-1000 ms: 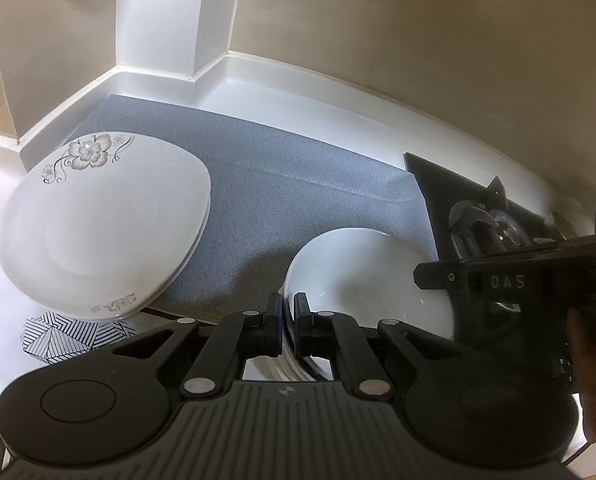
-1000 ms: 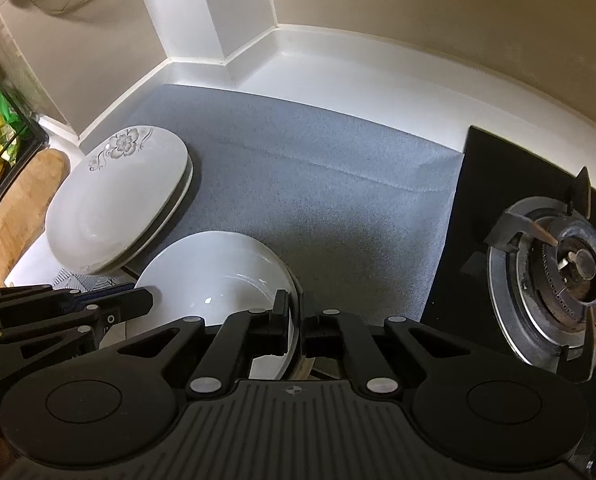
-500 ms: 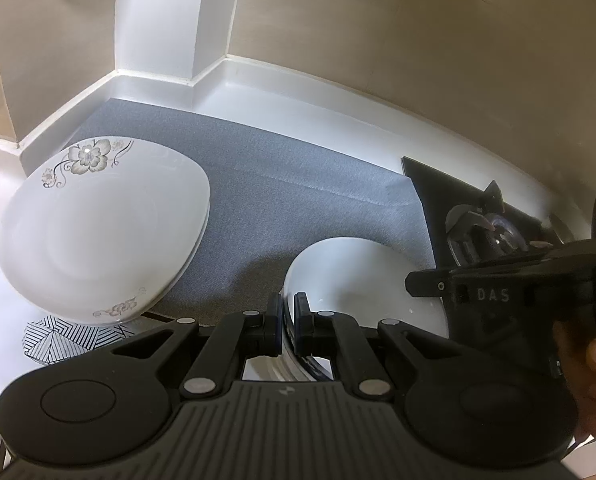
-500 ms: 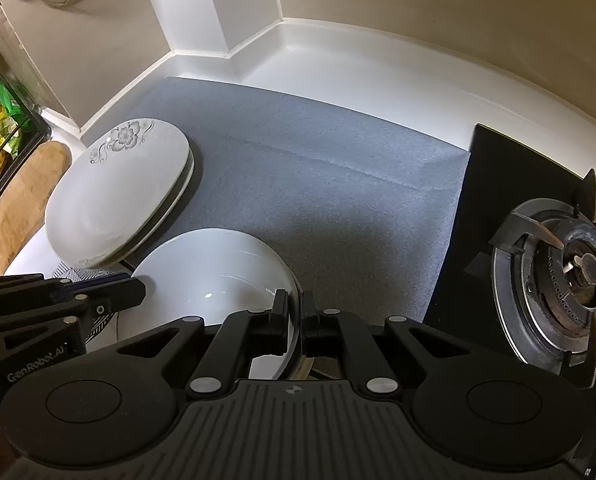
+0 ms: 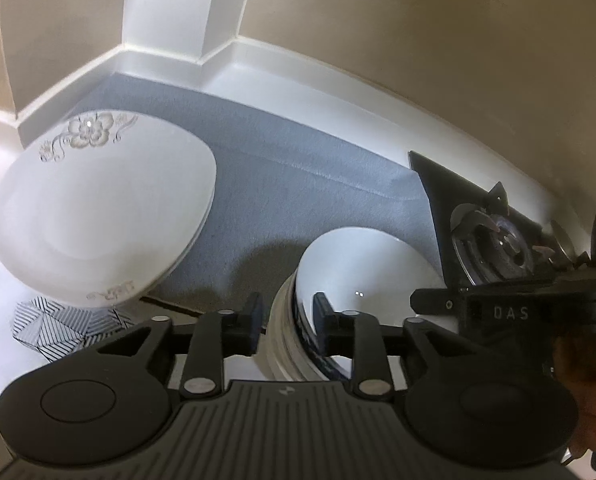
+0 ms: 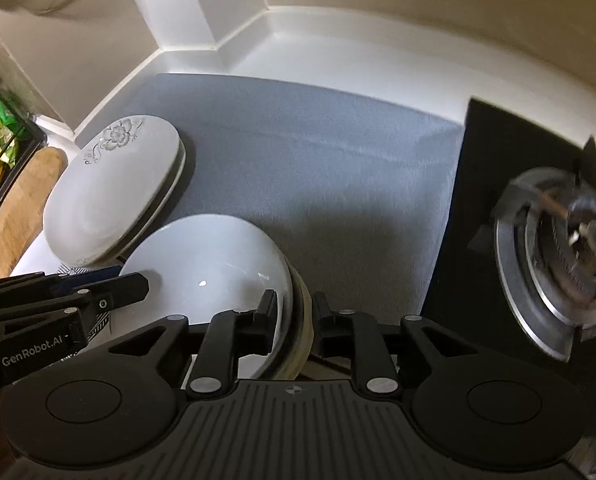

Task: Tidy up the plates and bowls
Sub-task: 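Clamp the rim of the whole bowl stack with both tools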

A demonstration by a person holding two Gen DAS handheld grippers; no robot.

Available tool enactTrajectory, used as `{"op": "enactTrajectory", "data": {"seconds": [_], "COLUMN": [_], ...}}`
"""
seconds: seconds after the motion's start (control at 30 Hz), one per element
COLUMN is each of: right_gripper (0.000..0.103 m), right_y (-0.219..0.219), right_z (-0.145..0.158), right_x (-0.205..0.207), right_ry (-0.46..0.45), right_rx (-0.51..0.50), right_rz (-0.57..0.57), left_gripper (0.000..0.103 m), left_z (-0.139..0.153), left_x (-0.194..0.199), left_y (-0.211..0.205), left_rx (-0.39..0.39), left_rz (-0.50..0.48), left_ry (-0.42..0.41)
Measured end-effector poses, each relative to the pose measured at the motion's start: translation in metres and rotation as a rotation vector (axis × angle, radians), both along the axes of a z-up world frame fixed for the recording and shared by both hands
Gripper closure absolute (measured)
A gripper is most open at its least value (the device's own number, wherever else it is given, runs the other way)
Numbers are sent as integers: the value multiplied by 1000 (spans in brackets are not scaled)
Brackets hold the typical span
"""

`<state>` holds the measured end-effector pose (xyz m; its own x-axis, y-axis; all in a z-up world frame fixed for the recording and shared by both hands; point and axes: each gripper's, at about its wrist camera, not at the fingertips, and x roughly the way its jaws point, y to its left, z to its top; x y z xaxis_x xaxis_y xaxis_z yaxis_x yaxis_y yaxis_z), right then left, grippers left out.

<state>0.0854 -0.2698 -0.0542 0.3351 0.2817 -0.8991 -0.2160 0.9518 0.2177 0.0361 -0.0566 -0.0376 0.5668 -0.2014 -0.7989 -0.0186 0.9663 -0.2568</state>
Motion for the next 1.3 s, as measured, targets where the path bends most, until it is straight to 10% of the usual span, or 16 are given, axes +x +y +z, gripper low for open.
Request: {"op": "enactTrajectory", "data": {"seconds": [0.33,1.3], "right_gripper": [56,51], "right_y": [-3,-1], "right_z": [-18,-45], "right_x": [2,12], "right_ry": [80,167], "right_rx": [49,133], "right_rz": [-31,-38], "left_gripper": [61,59], "left_z": [-18,-44], "left_x": [8,18], "left_y": [-2,7], "left_rx": [-68,-186], "left_rz": [26,63], "left_ry": [77,160]}}
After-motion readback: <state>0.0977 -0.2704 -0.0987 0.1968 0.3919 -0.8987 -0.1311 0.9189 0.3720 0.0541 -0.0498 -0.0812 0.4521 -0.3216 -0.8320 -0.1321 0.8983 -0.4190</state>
